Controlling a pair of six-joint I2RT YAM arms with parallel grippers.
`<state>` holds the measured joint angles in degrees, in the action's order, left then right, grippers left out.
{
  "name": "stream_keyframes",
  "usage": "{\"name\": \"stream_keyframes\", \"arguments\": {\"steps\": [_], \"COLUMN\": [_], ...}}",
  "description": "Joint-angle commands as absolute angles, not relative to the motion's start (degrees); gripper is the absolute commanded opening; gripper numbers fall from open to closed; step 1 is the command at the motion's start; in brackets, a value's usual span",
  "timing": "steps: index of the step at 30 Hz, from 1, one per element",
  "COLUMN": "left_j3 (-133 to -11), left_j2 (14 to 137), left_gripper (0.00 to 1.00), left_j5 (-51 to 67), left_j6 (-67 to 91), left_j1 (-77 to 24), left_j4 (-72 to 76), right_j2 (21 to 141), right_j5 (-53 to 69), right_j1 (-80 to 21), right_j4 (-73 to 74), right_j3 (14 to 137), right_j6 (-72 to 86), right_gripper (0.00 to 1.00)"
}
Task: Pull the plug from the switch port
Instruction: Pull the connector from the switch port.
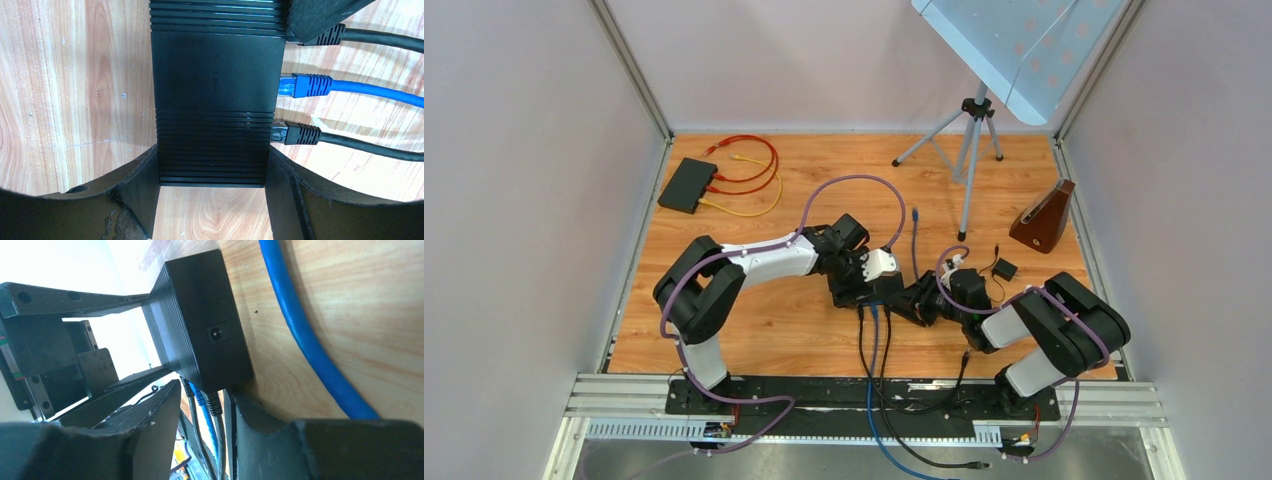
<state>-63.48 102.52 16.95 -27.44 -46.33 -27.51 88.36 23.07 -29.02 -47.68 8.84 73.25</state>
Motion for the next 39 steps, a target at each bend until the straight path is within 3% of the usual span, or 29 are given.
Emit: {"name": "stream_keyframes", "arguments": {"steps": [1,9,14,19,22,27,34,37,39], "left_j3": [-64.02,-64.46,-64.41,-64.48,-64.48,-64.53,-64.65,-64.52,-64.58], "left_j2": [102.97,103.44,103.73,103.67,103.72,103.7,103.82,103.7,103.67], "left_gripper": [0.72,0.71,0.71,0.71,0.71,0.7,0.7,0.7,0.7], "left_j5": [18.49,18.62,19.02,19.25,19.34,19.22,19.37,19.26,19.27], "left_j6": [-26.52,-26.72,-26.31,-26.19,-26.18,-26.1,-25.94,-25.9,-26.12], "left_j1": [-46.76,-46.74,-46.76,-46.8,-46.76,-46.8,-46.74,-46.82,-46.77], "left_j4": [-27.05,-28.12,-27.79,-27.77,-27.89,-28.18,-28.46,-28.52,-28.92], "right_j2": [89.97,93.42,93.12,93.3,92.51,89.73,91.03,92.05,92.36], "right_j5": [21.71,23.0,21.9,24.78,26.16,24.26,21.38,21.31,21.4], "right_j1": [-29.27,-29.78,-29.97,-31.18,-32.48,-32.88,-32.87,-32.79,-32.78], "right_j4": [-52.29,-55.41,-54.25,-56.32,-57.76,-51.42,-51.31,-50.44,-50.48], "right_j3": [9.46,10.16,10.93,12.18,12.02,12.13,11.89,12.21,11.86], "right_j6": [73.57,74.34,74.29,71.34,69.6,67.82,70.64,72.98,74.88], "right_gripper": [0.36,0.26,0.28,0.23,0.23,0.35,0.23,0.22,0.29]}}
